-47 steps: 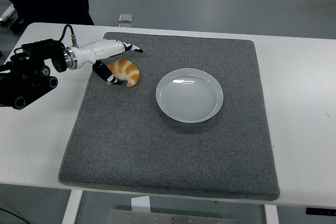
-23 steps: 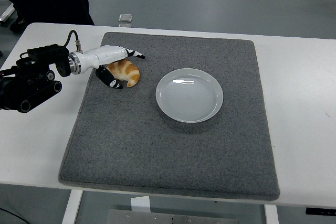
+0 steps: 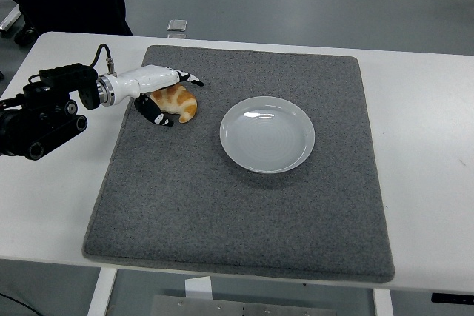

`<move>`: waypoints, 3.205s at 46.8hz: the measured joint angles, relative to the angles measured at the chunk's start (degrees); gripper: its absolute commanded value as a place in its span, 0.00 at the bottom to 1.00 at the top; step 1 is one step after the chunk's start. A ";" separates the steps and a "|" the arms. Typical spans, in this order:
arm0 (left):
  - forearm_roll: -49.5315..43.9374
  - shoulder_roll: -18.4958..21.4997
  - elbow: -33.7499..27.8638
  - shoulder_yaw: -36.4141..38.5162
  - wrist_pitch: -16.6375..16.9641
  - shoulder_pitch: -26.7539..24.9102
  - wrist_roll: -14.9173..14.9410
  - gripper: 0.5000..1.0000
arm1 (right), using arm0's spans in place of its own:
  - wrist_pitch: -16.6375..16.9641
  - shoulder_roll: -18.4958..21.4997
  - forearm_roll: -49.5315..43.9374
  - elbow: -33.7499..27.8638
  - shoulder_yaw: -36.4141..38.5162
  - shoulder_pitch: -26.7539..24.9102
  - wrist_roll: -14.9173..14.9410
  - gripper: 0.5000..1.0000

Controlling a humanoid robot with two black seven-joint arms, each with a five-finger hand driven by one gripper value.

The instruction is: Place the bread on the plate

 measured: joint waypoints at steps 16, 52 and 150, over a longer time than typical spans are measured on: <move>0.11 0.06 -0.57 0.02 -0.20 -0.13 -0.05 0.00 | 0.02 0.00 0.00 0.00 0.00 0.00 0.00 0.90; -2.20 4.64 -3.06 -4.93 -7.31 -15.03 -0.29 0.00 | -0.01 0.00 0.00 0.00 0.00 0.00 0.01 0.90; 2.44 -13.01 -4.22 5.38 1.27 -7.32 0.07 0.00 | 0.00 0.00 0.00 0.00 0.00 0.00 0.01 0.90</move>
